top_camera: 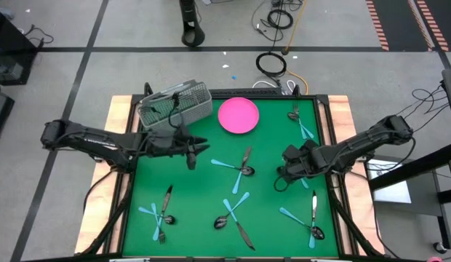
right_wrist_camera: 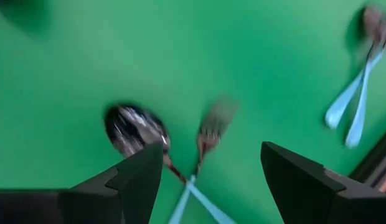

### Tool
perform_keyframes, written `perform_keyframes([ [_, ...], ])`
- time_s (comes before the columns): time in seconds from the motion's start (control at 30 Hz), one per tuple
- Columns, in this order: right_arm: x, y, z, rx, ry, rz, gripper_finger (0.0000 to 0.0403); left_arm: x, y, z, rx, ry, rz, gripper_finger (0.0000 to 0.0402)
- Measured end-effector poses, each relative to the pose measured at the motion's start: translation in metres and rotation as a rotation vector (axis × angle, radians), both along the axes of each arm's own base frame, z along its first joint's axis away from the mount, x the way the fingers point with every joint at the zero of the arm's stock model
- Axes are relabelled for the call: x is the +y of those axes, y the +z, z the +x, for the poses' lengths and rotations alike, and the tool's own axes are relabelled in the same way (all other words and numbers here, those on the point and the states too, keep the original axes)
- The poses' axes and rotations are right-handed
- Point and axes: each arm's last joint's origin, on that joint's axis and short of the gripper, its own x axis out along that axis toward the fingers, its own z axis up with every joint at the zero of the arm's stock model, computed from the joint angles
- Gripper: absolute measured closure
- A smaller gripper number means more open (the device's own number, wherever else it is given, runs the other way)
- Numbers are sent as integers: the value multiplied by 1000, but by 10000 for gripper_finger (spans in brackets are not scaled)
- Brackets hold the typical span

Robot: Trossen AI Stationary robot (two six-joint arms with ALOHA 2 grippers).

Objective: Sort silverware
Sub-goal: Put the blue fork into the gray silverware holder

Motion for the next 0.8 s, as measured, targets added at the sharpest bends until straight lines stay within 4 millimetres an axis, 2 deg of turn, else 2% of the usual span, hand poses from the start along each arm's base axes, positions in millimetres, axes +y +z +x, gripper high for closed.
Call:
perform_keyframes([
  [0.2, -8, -22, -13, 64, -69, -8, 142, -4, -5, 4, 21, -21, 0, 269],
  [0.6, -12, -28, -13, 92, -55, 37, 145, -1, -2, 5, -14, -70, -52, 269],
  [0.8, -14, -49, -21, 82, -57, 43, 169, -1, -1, 6, -31, -72, -47, 269],
])
